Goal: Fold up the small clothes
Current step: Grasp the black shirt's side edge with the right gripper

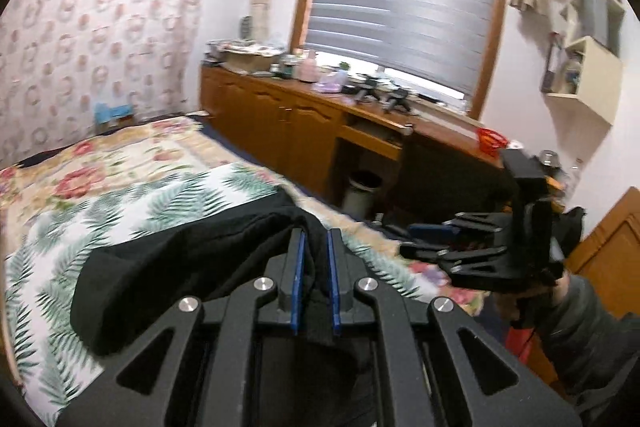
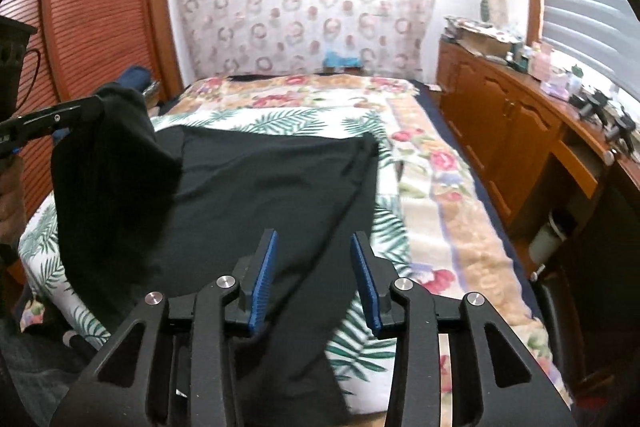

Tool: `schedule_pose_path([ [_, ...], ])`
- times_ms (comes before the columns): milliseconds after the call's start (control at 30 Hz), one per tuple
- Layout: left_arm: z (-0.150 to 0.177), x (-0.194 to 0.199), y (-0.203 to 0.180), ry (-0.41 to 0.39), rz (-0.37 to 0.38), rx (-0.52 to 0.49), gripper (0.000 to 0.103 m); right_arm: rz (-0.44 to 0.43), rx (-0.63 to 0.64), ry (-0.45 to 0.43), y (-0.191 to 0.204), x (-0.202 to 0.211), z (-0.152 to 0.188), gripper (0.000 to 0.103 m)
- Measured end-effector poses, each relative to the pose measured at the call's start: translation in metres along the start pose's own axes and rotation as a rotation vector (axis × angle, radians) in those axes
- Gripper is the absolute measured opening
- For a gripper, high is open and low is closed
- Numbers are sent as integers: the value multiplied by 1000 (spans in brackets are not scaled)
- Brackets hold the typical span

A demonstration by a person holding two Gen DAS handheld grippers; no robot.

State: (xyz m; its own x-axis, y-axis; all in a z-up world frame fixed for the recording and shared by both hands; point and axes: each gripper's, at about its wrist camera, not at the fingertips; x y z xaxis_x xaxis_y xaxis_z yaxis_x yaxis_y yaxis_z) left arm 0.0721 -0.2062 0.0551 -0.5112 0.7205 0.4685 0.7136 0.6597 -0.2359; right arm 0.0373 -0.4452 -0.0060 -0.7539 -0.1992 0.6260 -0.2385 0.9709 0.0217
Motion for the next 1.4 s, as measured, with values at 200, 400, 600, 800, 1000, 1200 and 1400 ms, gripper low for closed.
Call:
schedule_pose_path([
  [200,3,-20,-22,89,38,-24,16,4,-10,-8,-6,7,1,36],
  [400,15,-17,-10,107,-38,-33,41,-8,-10,9,-3,-3,2,36],
  [600,32,6,29,75,-150,9,53,-47,11,24,7,-13,2,36],
  [800,54,36,72,42,-282,71,53,-83,60,43,27,-33,-7,36],
  [1000,74,64,107,26,-388,122,53,-125,112,50,52,-53,-25,36],
  [1200,90,89,127,4,-438,163,53,-187,181,53,86,-74,-48,36],
  [1400,101,102,142,6,-464,195,53,-287,227,92,126,-103,-66,47],
])
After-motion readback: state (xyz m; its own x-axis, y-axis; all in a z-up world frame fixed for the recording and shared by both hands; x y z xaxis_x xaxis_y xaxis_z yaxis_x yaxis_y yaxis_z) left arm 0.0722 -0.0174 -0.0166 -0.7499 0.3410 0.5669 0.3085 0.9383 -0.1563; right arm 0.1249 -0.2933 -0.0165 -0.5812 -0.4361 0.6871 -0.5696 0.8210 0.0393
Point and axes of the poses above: each gripper's, at about its wrist camera, not at the fingertips, and x roughly against the way its jaws point, y to its left, z to its underside, and after that the axes turned 1 degree about x, right-handed
